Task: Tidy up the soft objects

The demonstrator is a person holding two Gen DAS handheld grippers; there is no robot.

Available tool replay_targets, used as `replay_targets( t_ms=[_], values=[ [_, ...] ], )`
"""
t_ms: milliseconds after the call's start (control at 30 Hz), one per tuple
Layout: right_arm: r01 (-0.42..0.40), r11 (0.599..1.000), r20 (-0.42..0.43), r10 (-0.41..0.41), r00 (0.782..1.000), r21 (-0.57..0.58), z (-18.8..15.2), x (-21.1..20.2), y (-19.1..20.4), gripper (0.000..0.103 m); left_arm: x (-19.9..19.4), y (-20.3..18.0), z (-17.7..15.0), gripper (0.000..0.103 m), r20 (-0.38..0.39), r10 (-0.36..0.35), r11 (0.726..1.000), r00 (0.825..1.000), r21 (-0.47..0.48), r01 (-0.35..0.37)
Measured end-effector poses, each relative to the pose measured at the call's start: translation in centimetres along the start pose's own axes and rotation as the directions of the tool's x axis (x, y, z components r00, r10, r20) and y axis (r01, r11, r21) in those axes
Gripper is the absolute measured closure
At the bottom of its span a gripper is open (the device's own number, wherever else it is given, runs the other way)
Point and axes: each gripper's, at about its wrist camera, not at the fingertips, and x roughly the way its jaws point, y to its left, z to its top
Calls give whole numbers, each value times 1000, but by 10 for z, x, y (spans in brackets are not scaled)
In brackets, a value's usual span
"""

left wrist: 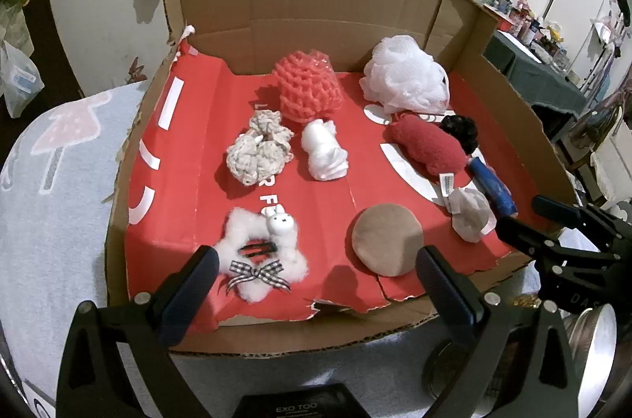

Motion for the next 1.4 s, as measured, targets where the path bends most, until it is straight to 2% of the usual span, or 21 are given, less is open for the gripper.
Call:
replay_targets(
  t_ms=[1033, 1133, 1267, 1400],
  values=[
    [-11, 1000, 8, 11, 1000, 1, -1, -2, 0, 32, 0, -2, -2, 1, 6, 11, 1000, 1000, 0, -11],
    [-26, 1000, 18, 26, 1000, 0, 0, -4, 0, 32, -4, -2, -3, 1, 30, 15, 1000, 999, -11, -15],
    [-34, 999, 40, 34, 999, 4, 2, -13, -1, 32, -20, -4, -4, 1, 101, 45, 999, 994, 11, -46],
    [-31, 999, 115, 29, 993, 12, 6, -43, -4, 32, -50, -3, -5, 1, 179, 55, 998, 982, 7, -57]
  ],
)
